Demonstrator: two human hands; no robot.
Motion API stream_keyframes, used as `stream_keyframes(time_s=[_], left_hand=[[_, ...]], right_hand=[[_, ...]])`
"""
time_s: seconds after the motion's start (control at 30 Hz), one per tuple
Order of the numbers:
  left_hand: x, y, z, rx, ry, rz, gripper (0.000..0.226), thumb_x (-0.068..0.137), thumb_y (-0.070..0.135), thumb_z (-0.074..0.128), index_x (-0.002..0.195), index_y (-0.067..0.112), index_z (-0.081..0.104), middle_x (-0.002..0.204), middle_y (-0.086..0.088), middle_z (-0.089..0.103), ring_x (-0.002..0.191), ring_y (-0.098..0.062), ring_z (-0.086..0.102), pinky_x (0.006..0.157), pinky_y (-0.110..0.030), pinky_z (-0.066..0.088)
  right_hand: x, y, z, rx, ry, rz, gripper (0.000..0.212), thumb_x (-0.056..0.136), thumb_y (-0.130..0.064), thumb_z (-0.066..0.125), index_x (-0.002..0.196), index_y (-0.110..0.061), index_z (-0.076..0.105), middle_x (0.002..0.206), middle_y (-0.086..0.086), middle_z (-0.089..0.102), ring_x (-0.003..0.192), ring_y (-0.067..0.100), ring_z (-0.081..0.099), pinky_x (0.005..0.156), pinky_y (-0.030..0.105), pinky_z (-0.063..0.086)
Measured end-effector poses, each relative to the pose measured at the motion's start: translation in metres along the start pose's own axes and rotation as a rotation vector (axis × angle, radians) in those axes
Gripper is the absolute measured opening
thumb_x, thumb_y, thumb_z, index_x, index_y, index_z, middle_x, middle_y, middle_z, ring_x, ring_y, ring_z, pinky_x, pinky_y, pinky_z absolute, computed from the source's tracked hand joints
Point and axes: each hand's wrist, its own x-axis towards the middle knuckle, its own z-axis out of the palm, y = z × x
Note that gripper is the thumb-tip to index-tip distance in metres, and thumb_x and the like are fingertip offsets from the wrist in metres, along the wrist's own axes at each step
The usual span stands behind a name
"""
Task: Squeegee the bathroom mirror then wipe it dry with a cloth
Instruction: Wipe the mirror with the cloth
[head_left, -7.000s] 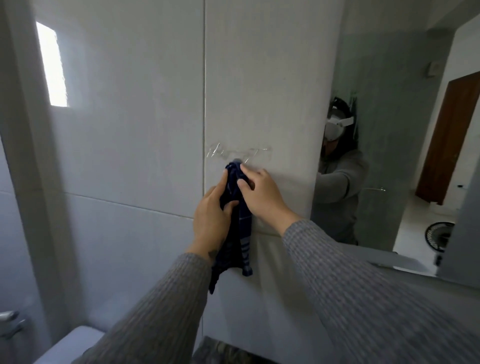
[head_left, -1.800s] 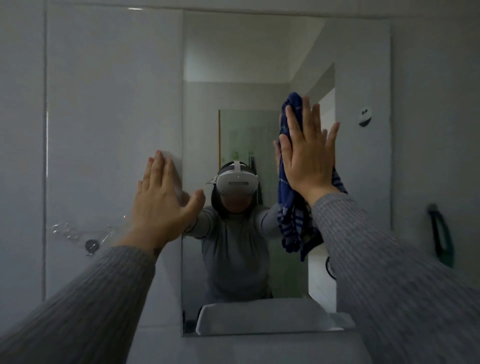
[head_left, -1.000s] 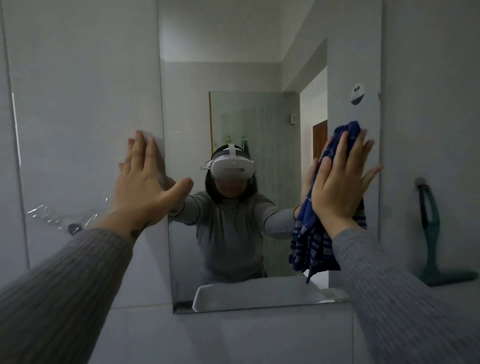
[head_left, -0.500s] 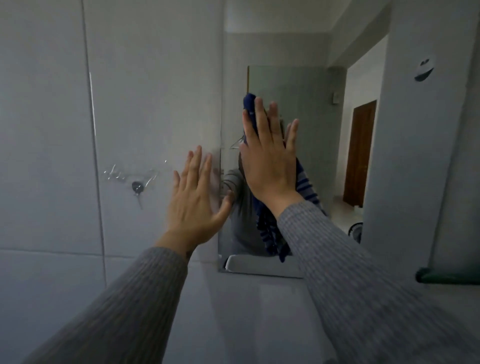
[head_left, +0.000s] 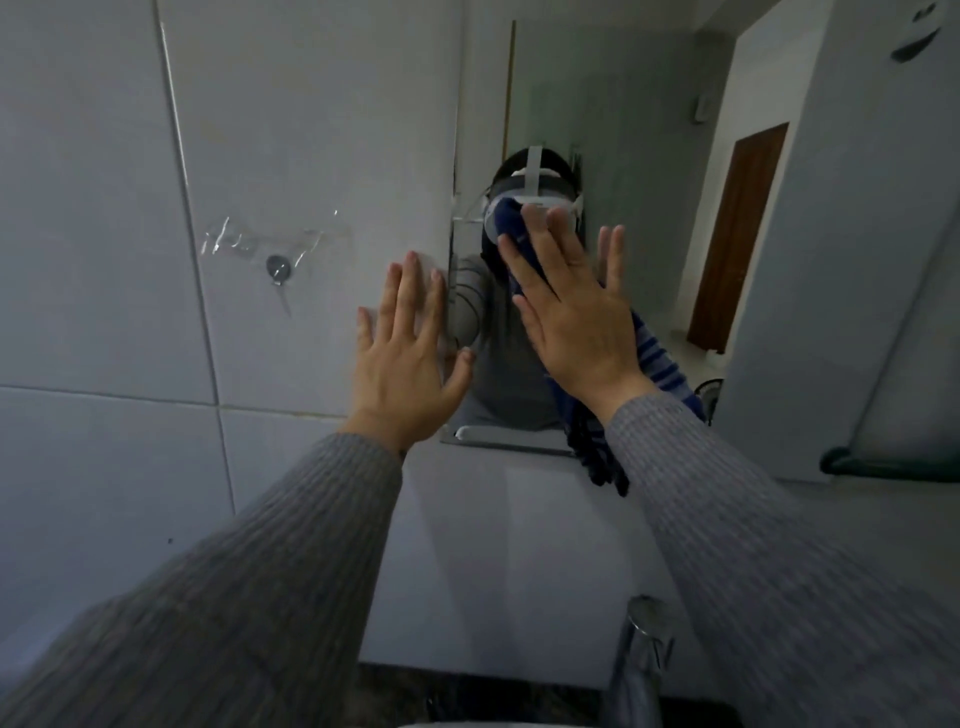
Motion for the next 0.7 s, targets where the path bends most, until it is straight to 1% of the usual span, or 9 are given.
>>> stream_keyframes(time_s=[0.07, 0.1, 0.17, 0.27, 0.37, 0.47, 0.63, 0.7], left_hand=[[0.000, 0.001, -0.001, 0.002, -0.005, 0.006, 0.084, 0.092, 0.056, 0.035, 0.151, 0.017, -0.010, 0.157, -0.006, -0.023, 0.143, -0.021, -0.022, 0.116, -0.053, 0.002], [0.001, 0.001, -0.002, 0.004, -0.005, 0.008, 0.084, 0.092, 0.056, 0.036, 0.151, 0.016, -0.009, 0.157, -0.006, -0.023, 0.144, -0.022, -0.021, 0.116, -0.054, 0.003], [0.001, 0.000, -0.002, 0.003, -0.005, 0.009, 0.084, 0.092, 0.056, 0.037, 0.151, 0.015, -0.006, 0.158, -0.007, -0.021, 0.144, -0.022, -0.019, 0.116, -0.054, 0.004], [0.001, 0.000, -0.002, 0.002, -0.005, 0.008, 0.085, 0.091, 0.057, 0.037, 0.151, 0.015, -0.006, 0.157, -0.007, -0.021, 0.144, -0.022, -0.019, 0.116, -0.054, 0.005], [0.000, 0.002, -0.002, 0.002, 0.003, 0.005, 0.085, 0.091, 0.058, 0.035, 0.151, 0.014, -0.006, 0.157, -0.007, -0.021, 0.144, -0.022, -0.019, 0.116, -0.054, 0.005], [0.000, 0.005, -0.002, -0.002, 0.010, -0.008, 0.086, 0.087, 0.058, 0.033, 0.151, 0.014, -0.004, 0.158, -0.008, -0.020, 0.144, -0.022, -0.018, 0.115, -0.054, 0.006], [0.001, 0.004, 0.001, 0.015, 0.019, -0.010, 0.087, 0.085, 0.059, 0.031, 0.151, 0.016, -0.007, 0.157, -0.006, -0.022, 0.143, -0.020, -0.021, 0.116, -0.054, 0.006], [0.001, 0.004, 0.001, 0.025, 0.024, -0.006, 0.087, 0.085, 0.059, 0.031, 0.151, 0.016, -0.008, 0.157, -0.006, -0.023, 0.143, -0.019, -0.022, 0.116, -0.053, 0.005]], right_hand=[[-0.012, 0.020, -0.003, 0.011, 0.013, 0.145, 0.052, 0.103, -0.033, 0.032, 0.152, -0.022, 0.019, 0.159, 0.009, 0.016, 0.146, 0.028, 0.011, 0.112, 0.058, -0.003], [-0.018, 0.030, -0.005, 0.013, 0.022, 0.207, 0.051, 0.104, -0.034, 0.030, 0.152, -0.022, 0.020, 0.159, 0.010, 0.017, 0.146, 0.029, 0.011, 0.112, 0.057, -0.004], [-0.029, 0.050, -0.008, 0.021, 0.042, 0.297, 0.050, 0.104, -0.035, 0.027, 0.151, -0.020, 0.022, 0.158, 0.013, 0.019, 0.146, 0.031, 0.014, 0.112, 0.058, -0.003], [-0.049, 0.078, -0.010, 0.023, 0.082, 0.394, 0.050, 0.103, -0.034, 0.025, 0.150, -0.017, 0.025, 0.156, 0.016, 0.021, 0.145, 0.033, 0.016, 0.112, 0.060, 0.003], [-0.072, 0.103, -0.009, 0.035, 0.103, 0.494, 0.050, 0.103, -0.033, 0.024, 0.150, -0.017, 0.024, 0.157, 0.017, 0.020, 0.145, 0.034, 0.015, 0.113, 0.058, 0.004], [-0.096, 0.124, -0.007, 0.049, 0.124, 0.585, 0.050, 0.103, -0.030, 0.026, 0.151, -0.016, 0.020, 0.156, 0.020, 0.019, 0.145, 0.035, 0.015, 0.112, 0.061, 0.005], [-0.141, 0.140, 0.000, 0.040, 0.095, 0.767, 0.052, 0.103, -0.033, 0.019, 0.152, -0.016, 0.015, 0.157, 0.018, 0.015, 0.146, 0.033, 0.011, 0.113, 0.060, 0.002], [-0.162, 0.137, 0.005, 0.051, 0.090, 0.822, 0.052, 0.103, -0.034, 0.017, 0.152, -0.016, 0.013, 0.158, 0.019, 0.014, 0.146, 0.033, 0.009, 0.113, 0.062, 0.003]])
